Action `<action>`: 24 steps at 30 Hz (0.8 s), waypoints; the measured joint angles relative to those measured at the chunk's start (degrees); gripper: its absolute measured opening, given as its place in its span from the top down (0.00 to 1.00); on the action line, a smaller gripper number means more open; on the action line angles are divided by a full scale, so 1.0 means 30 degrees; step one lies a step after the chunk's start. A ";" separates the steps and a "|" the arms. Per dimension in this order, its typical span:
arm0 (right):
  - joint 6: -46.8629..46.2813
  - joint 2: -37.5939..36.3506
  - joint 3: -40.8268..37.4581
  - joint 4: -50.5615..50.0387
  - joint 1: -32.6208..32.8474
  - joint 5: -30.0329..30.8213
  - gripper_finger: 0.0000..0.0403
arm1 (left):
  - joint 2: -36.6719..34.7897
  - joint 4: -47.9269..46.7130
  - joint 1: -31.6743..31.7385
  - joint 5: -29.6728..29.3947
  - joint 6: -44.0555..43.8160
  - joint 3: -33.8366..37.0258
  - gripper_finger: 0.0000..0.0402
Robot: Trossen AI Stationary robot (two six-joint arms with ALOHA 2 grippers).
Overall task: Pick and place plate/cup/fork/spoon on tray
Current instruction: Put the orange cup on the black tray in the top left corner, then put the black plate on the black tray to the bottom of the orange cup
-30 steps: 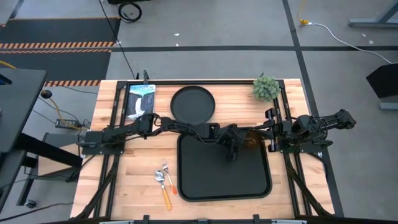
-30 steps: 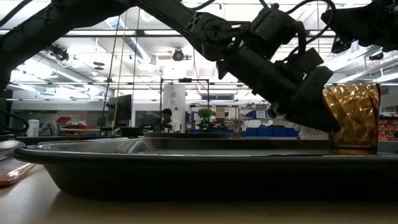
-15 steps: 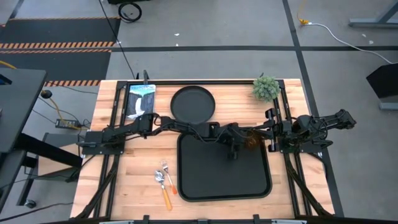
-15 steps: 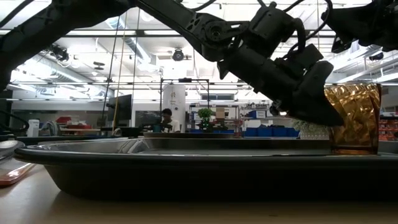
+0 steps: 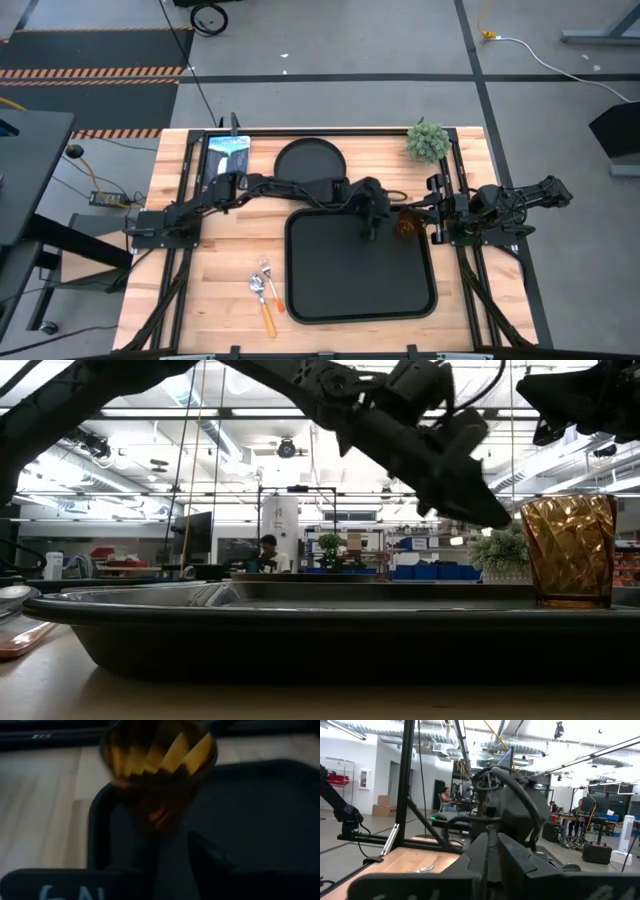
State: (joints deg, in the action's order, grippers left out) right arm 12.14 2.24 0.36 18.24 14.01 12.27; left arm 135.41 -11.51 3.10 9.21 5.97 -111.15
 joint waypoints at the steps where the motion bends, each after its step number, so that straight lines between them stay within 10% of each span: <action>1: 0.0003 0.0000 0.0000 0.0029 -0.0001 0.0002 0.89 | -0.0192 -0.0600 0.0120 -0.0012 0.0262 0.0000 0.75; 12: 0.0003 0.0000 0.0000 -0.0022 0.0003 0.0005 0.89 | -0.1538 -0.7106 0.2001 -0.0615 0.2988 0.0015 0.98; 24: 0.0000 0.0000 0.0000 0.0029 -0.0001 0.0007 0.89 | -0.2783 -1.0049 0.5274 -0.4215 0.5329 -0.0029 0.98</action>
State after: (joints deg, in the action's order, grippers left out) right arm 12.14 2.24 0.36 18.33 14.01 12.29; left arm 127.07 -41.65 18.92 -3.43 21.96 -111.24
